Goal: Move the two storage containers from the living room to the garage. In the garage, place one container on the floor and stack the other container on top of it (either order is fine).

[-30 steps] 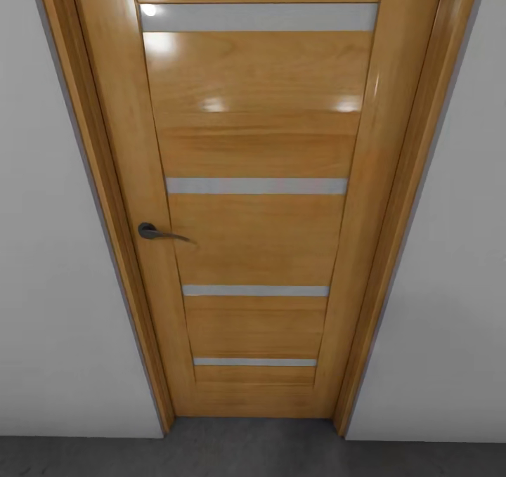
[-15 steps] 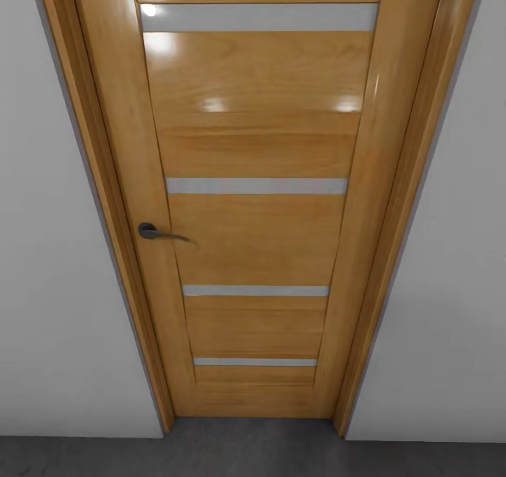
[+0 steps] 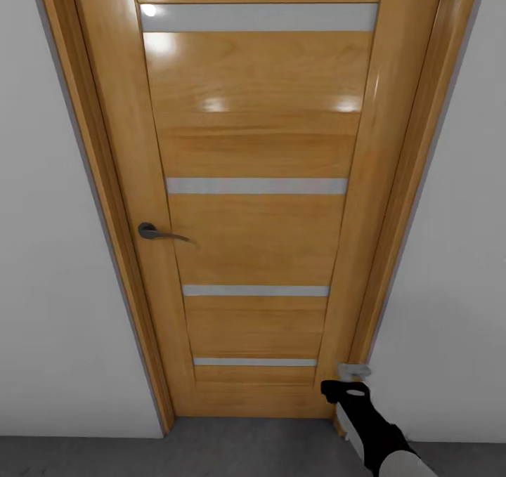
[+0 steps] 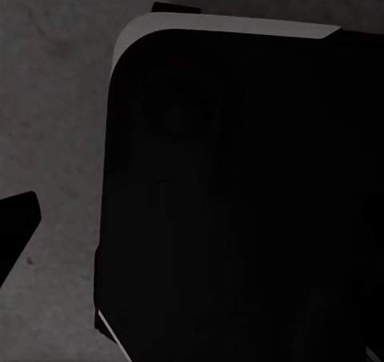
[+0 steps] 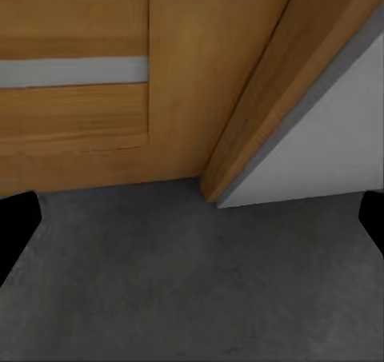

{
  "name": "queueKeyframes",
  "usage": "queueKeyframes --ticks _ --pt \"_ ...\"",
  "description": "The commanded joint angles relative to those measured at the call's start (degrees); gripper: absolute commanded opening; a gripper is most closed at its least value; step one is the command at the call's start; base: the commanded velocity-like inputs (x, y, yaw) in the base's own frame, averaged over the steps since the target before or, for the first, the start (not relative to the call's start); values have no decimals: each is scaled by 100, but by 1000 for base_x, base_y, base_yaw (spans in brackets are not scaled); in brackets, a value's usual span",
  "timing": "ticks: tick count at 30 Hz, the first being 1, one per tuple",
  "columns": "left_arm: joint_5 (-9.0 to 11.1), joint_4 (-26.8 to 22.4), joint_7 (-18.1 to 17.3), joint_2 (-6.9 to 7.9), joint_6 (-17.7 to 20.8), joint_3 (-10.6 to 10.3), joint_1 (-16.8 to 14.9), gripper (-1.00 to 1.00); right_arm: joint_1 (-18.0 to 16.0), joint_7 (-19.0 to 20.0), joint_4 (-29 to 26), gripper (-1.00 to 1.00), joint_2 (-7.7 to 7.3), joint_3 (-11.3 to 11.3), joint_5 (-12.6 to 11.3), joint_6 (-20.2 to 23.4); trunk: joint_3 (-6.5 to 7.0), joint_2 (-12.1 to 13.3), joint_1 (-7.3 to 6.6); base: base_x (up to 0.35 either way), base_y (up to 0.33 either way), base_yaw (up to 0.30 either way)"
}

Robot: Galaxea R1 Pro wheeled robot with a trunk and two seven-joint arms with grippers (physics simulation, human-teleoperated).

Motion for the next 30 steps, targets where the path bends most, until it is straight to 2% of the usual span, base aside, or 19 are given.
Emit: queueKeyframes --ticks 1,2,3,4,6,9,11,14,17,30 --pt "44 -5 3 -2 -3 28 0 100 -85 -9 -8 100 101 -5 78 38 -6 -3 0 0 0 0" --pt "44 -6 3 -2 -3 28 1 100 -235 -13 -5 100 294 30 223 44 -6 -3 0 0 0 0" --pt "44 -7 3 -2 -3 28 2 100 -305 -14 -3 100 392 52 301 46 -6 -3 0 0 0 0" --pt "44 -8 3 -2 -3 28 2 100 -416 -16 -2 100 582 100 461 46 -6 -3 0 0 0 0" --pt "44 -8 3 -2 -3 28 3 100 -489 -17 -2 100 748 150 621 46 -6 -3 0 0 0 0" --pt "44 -9 3 -2 -3 28 2 100 -577 -19 -54 100 771 334 946 28 -6 -3 0 0 0 0" --pt "44 -9 3 -2 -3 28 1 100 -592 -17 -92 100 771 450 1016 12 -6 -3 0 0 0 0" --pt "44 -9 3 -2 -3 28 2 100 -610 -13 -175 100 771 741 1078 -128 -6 -3 0 0 0 0" --pt "44 -9 3 -1 -3 28 3 100 -615 -9 -201 100 771 863 1091 -291 -6 -3 0 0 0 0" --pt "44 -9 3 6 -3 28 -1 100 -619 42 -226 100 771 973 1109 -384 -6 -3 0 0 0 0"
